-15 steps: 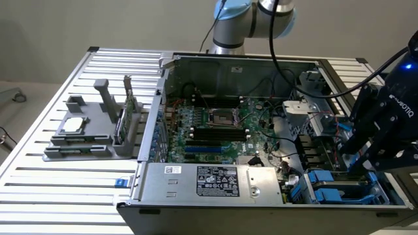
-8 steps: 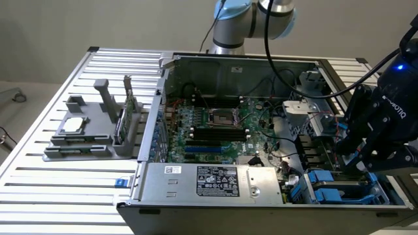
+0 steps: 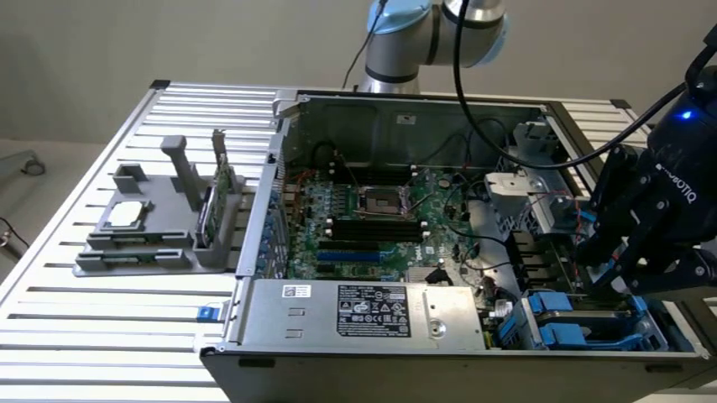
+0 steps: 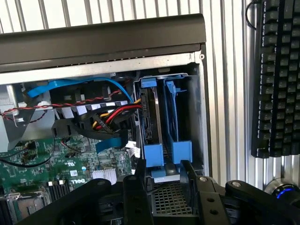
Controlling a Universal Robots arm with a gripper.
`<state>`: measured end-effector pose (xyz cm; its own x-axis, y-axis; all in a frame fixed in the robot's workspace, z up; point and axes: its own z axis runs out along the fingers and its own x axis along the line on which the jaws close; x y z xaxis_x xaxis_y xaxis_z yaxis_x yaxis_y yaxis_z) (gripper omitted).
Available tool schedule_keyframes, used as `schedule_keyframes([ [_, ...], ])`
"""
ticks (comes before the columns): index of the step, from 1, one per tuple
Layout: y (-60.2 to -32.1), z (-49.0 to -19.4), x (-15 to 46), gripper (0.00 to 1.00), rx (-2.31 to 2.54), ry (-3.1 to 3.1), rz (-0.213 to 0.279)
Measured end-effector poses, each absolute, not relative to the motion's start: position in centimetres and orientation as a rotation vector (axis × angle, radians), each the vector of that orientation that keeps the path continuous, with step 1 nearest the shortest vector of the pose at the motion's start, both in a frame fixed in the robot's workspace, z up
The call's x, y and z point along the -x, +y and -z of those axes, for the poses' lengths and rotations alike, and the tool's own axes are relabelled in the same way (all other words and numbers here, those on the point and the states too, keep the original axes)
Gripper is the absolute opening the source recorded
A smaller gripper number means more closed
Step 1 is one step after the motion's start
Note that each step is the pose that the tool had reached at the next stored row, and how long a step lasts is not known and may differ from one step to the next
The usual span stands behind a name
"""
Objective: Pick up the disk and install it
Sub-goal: 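Insert the second disk wire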
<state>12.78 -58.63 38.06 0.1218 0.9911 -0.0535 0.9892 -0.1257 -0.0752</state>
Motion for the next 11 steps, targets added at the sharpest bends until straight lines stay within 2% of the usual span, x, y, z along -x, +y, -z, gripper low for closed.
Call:
schedule_keyframes([
  [5, -58.6, -38.1, -12.8, 0.42, 2.337, -2.063, -0.14],
  [11, -56.9, -38.1, -12.8, 0.42, 2.339, -2.063, -0.142],
])
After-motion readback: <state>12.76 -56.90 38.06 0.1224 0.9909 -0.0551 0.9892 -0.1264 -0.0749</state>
